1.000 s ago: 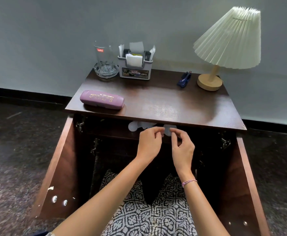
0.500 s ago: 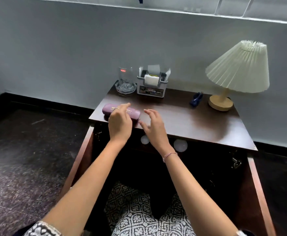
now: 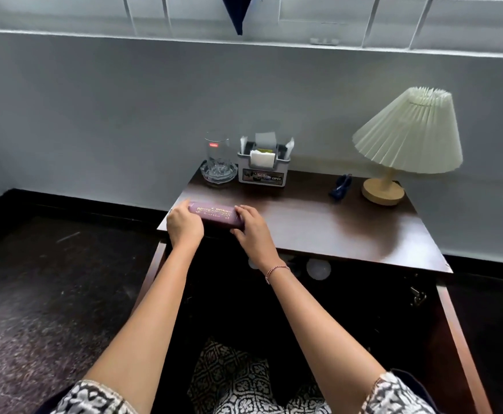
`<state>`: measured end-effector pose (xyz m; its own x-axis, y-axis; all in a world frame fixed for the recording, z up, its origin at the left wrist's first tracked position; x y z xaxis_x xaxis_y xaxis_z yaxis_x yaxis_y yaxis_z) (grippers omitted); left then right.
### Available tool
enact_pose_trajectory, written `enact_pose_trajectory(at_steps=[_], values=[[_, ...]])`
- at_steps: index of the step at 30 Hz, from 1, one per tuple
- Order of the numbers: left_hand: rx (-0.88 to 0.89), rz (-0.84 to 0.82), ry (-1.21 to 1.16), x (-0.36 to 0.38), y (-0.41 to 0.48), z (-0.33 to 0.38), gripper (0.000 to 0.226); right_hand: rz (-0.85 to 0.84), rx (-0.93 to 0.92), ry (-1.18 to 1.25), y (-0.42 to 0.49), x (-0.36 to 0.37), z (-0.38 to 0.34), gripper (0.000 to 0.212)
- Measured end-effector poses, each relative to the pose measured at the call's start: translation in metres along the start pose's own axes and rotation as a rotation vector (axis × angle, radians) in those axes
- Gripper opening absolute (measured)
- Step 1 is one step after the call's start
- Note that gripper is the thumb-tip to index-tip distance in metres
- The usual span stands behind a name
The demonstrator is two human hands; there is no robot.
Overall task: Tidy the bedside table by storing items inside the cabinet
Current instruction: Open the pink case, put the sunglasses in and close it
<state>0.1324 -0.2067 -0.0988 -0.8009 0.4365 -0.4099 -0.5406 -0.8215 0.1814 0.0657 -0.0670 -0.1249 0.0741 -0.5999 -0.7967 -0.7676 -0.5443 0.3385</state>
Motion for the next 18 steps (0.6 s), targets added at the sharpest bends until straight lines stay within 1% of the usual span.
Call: enact_pose_trajectory(at_steps=[2,7,11,15,18], values=[[-0.001,0.006,-0.014,0.000,0.001,0.000,0.043,0.032,-0.008,0.018,-0.001,-0.005,0.006,0.054],[0.060,-0.054,-0.058,0.013,-0.003,0.004,0.040,0.143,-0.036,0.081,-0.007,-0.032,0.031,0.051],[0.118,-0.168,-0.147,0.034,-0.016,0.015,0.033,0.172,-0.042,0.120,-0.016,-0.058,0.061,0.051],[0.176,-0.341,-0.195,0.059,-0.031,0.024,0.049,0.154,0.007,0.183,-0.024,-0.083,0.096,0.051],[0.204,-0.451,-0.239,0.078,-0.038,0.028,0.058,0.138,0.039,0.182,-0.030,-0.100,0.118,0.051]])
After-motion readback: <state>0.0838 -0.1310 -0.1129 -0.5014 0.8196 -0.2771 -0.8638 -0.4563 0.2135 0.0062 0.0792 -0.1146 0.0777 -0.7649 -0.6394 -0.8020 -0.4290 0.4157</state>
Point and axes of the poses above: each hand's wrist, its own y-axis towards the middle knuckle, its own x-axis out of the palm, z = x × y, the point moved 4 cm from there along y, towards the middle knuckle, and after that the axes turned 12 degrees about -y, right-handed, at the moved point
